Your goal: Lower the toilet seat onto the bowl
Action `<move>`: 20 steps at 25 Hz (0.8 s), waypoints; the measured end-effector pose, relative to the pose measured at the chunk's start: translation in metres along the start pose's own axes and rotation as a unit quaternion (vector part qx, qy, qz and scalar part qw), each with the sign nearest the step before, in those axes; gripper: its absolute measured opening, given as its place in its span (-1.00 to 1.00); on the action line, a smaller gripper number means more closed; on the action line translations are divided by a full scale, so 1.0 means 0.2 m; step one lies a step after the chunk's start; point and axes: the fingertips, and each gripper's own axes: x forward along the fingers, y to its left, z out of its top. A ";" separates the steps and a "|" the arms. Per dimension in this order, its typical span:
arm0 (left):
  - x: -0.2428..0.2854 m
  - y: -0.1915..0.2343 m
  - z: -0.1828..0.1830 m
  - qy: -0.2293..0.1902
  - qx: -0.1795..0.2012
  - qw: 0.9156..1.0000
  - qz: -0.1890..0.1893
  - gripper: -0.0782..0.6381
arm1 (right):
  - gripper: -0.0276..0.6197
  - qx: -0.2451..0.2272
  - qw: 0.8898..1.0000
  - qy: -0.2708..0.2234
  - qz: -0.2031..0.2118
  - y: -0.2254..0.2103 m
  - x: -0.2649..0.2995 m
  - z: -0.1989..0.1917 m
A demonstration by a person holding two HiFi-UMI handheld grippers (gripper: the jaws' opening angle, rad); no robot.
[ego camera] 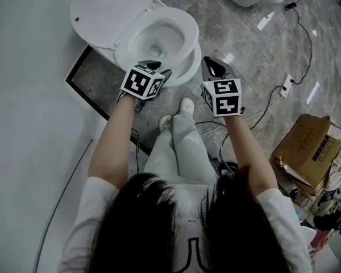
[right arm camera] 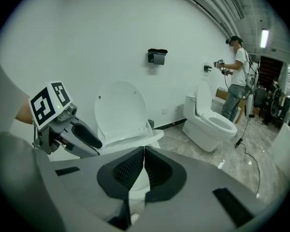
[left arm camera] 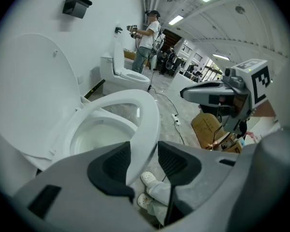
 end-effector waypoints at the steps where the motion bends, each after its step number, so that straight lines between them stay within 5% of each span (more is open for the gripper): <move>1: 0.01 0.00 0.00 0.002 -0.011 1.000 -0.006 -0.27 | -0.82 0.000 1.000 0.002 -0.001 -0.01 0.00 -0.01; 13: 0.17 -0.06 -0.08 0.071 -0.043 0.996 -0.037 -0.27 | -0.82 -0.005 0.999 0.043 -0.004 -0.10 0.11 -0.18; 20: 0.27 -0.06 -0.13 0.078 -0.100 0.990 -0.060 -0.27 | -0.82 -0.006 0.997 0.074 0.002 -0.11 0.17 -0.32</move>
